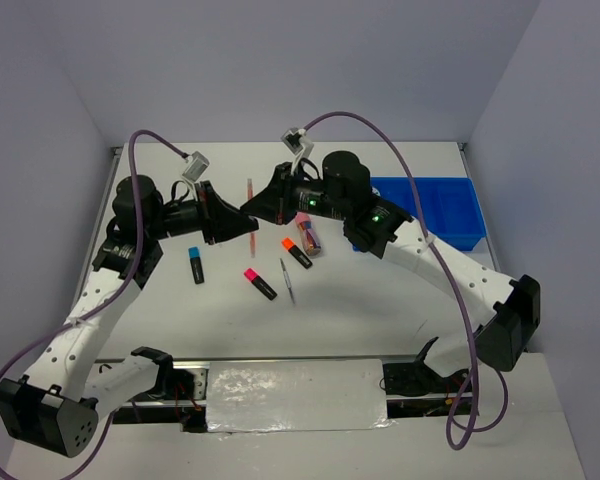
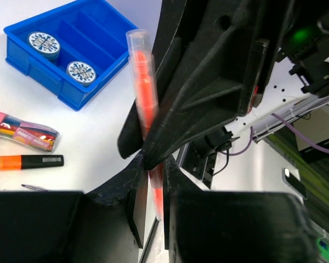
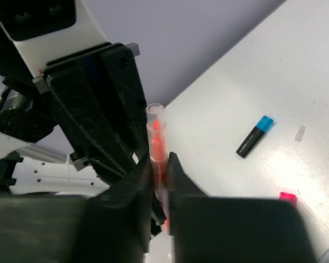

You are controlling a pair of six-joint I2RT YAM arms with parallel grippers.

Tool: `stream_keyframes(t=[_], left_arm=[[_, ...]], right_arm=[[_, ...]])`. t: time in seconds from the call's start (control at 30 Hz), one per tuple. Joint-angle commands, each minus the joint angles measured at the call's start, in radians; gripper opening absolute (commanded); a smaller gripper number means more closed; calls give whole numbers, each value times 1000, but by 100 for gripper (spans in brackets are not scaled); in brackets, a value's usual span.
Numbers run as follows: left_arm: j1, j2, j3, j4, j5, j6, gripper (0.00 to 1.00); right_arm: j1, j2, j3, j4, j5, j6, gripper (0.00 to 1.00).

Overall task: Sort the stationery into containers
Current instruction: Place the pen in the storage box.

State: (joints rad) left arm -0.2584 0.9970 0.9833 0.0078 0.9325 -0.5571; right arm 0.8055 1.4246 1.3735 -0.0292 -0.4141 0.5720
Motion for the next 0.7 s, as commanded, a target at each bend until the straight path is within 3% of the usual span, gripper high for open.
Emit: stream_keyframes(t=[0.0,0.03,0.07,0.17,0.2,0.37,0.43,0.5,0.6,0.67], left_arm=[[-15,-1,9,52,52,6,4],[-13,0,15,41,37,11,10],[-15,0,18,17,28,19,33],[-13,-3,49,-64,-91,54,73],[-13,0,57,-127,-127,63,99],[-13,37,147,-391,-491,143,99],[-12,45,149,-486,-576,166,99],[-12,51,140,-526,-664,168,99],[-12,52,109,-555,-663,175,99],[-12,49,103,-560,-669,169,99]], right_arm=[[0,28,56,19,57,-23,2],[-2,28,62,3,78,-27,0],[-6,27,62,-4,86,-43,0],[-64,-4,35,-50,127,-81,0],[-93,-22,23,-98,138,-96,0],[-380,-53,-31,-303,249,-280,0],[-466,-38,-30,-388,287,-395,0],[-558,26,8,-489,431,-455,0],[-663,141,61,-567,579,-518,0],[-712,193,70,-561,569,-514,0]])
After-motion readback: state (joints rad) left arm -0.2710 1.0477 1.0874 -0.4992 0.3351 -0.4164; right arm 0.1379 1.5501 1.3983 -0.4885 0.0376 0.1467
